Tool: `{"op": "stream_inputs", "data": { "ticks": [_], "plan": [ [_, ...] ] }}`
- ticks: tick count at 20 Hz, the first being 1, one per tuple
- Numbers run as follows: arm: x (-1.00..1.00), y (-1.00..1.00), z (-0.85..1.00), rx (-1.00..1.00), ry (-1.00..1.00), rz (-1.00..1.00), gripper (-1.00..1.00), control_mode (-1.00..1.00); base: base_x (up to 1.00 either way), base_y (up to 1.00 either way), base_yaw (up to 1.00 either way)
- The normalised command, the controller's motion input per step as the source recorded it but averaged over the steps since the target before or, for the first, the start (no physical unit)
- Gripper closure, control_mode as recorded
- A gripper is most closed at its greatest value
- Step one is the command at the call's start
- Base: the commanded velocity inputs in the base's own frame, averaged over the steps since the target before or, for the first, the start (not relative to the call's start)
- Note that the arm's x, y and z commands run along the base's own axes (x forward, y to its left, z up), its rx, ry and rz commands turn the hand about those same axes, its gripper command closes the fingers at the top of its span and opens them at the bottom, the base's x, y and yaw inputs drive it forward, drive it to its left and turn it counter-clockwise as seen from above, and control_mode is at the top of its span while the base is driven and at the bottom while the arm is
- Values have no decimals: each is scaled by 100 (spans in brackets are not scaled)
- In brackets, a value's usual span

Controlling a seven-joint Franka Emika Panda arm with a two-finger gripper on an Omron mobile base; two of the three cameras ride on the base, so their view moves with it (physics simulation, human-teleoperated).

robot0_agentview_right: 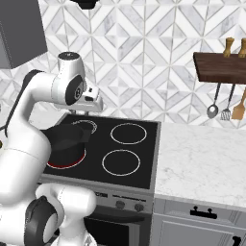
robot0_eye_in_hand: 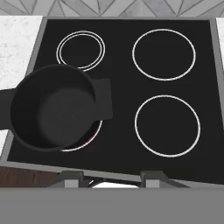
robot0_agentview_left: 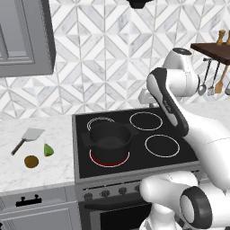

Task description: Put the lemon wedge and avocado in the pot. Retrieve the spatula and lightly stir the vegetables in the pot.

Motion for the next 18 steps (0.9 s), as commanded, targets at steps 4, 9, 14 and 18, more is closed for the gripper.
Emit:
{"op": "stream_inputs", "data": {
  "ticks": [4,9,14,18],
  "plan": [
    [-12,0,0,0,0,0,-100,-100,0,0,0],
    [-7,24,-5,-2,-1,-3,-100,-100,0,0,0],
    [0,50,-3,-4,-4,-10,-100,-100,0,0,0],
    [2,39,-1,0,0,-5,-100,-100,0,0,0]
  ]
}}
